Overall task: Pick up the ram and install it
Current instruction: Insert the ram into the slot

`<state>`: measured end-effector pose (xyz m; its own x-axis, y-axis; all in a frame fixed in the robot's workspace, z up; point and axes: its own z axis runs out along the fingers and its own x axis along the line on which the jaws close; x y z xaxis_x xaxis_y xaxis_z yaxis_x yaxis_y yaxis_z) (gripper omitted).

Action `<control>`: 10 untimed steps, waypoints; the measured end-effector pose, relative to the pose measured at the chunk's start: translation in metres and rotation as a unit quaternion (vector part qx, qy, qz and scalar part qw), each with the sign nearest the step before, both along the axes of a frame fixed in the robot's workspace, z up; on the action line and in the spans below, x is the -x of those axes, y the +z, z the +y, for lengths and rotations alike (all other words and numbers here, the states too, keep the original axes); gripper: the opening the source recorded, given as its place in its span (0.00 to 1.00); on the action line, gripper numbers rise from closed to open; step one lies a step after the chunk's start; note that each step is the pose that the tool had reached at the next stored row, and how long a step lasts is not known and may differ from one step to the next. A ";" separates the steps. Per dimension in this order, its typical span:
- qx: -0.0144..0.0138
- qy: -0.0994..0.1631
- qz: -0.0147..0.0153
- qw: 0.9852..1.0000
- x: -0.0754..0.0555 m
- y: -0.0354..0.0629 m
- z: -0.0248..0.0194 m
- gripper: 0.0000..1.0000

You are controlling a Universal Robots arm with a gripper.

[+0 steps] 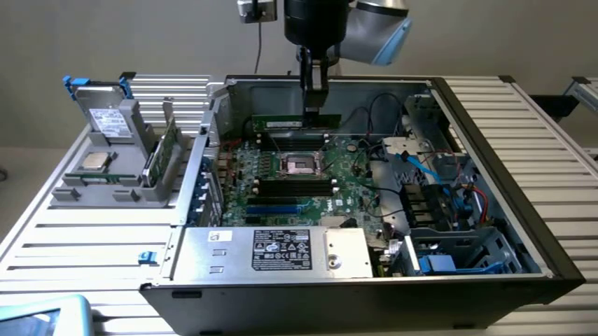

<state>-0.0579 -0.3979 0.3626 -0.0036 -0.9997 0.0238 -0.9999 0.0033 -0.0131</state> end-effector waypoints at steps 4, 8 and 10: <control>0.004 0.000 0.003 1.000 -0.002 -0.0030 -0.0001 0.13; 0.005 0.000 0.006 1.000 -0.006 -0.0073 -0.0002 0.13; 0.005 0.000 0.007 1.000 -0.007 -0.0104 -0.0002 0.13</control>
<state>-0.0505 -0.3980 0.3522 -0.0031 -0.9994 0.0348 -1.0000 0.0031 -0.0001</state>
